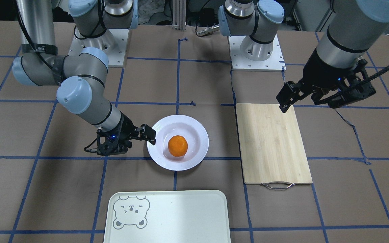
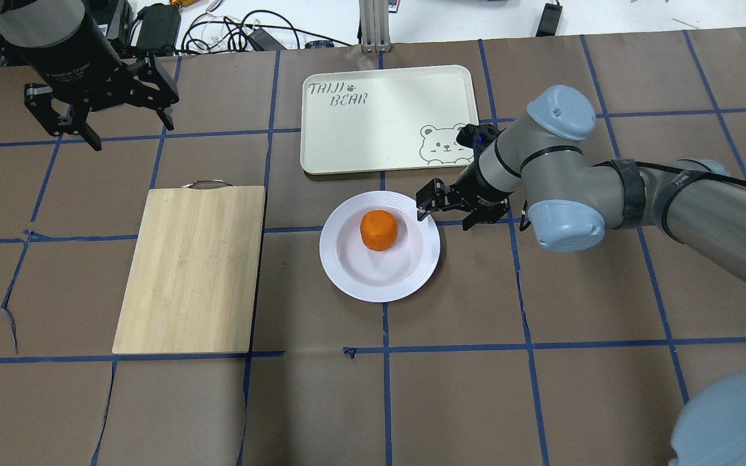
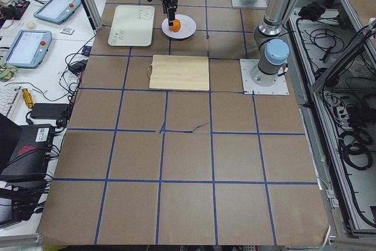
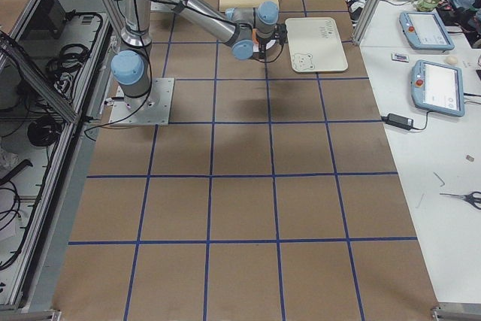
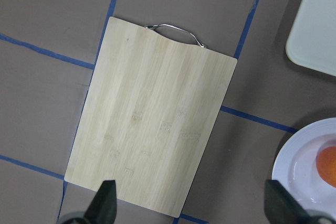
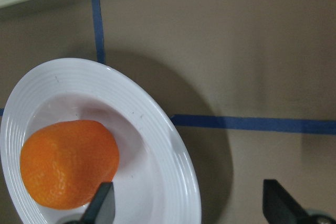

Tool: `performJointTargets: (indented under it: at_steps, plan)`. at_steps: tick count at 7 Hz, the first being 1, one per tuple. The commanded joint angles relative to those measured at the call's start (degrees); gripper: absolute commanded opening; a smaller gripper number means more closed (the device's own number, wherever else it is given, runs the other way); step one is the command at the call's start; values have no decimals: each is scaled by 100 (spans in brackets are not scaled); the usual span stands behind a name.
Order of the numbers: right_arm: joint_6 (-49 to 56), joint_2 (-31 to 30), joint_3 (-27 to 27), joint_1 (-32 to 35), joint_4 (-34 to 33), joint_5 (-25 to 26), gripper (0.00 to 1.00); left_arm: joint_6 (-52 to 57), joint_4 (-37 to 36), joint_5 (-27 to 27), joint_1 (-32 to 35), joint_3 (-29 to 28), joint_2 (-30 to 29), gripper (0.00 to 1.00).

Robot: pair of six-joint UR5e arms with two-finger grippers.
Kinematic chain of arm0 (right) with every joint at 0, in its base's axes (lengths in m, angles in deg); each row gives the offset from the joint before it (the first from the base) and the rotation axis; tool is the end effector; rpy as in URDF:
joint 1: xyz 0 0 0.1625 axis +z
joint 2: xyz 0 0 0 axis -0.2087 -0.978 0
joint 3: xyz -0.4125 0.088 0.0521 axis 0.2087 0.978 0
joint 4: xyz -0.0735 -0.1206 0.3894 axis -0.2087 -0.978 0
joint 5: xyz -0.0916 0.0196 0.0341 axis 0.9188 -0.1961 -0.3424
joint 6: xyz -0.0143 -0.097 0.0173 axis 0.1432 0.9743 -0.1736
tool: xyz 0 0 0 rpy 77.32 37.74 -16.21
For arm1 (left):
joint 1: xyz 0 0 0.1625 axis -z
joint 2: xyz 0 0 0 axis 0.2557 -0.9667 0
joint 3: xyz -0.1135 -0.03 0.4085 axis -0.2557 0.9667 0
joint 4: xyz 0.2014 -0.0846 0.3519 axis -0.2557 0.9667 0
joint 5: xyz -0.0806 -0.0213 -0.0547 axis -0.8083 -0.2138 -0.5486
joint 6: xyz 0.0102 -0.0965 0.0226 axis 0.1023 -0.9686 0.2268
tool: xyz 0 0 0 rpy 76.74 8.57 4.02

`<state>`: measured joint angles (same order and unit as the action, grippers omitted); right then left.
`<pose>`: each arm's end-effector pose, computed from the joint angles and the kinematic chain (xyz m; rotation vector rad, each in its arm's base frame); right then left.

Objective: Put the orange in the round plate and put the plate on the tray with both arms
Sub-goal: 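Raise the left gripper back to rest while the right gripper reaches to the plate rim, then close the right gripper on the plate rim nearest it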

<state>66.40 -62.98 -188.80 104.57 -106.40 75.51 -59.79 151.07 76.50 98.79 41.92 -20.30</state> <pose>0.1989 -0.5260 0.2070 0.0675 2.7021 0.0280 -0.0737 -0.5340 0.4977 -0.5094 3.0605 -0.0030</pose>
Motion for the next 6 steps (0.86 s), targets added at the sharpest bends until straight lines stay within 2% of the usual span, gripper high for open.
performJointTargets:
  at_steps: [1, 3, 5, 6]
  plan:
    - [-99, 103, -95, 81, -51, -115, 100, 47, -11, 4, 14, -12, 153, 100]
    - [-125, 182, -245, 108, -270, -516, 100, 808, -11, -13, 23, 40, 206, 100]
    - [-161, 227, -350, 108, -515, -528, 99, 1102, -11, -57, 23, 40, 224, 100]
    - [-178, 244, -386, 108, -561, -519, 93, 1128, -11, -57, 40, 58, 224, 100]
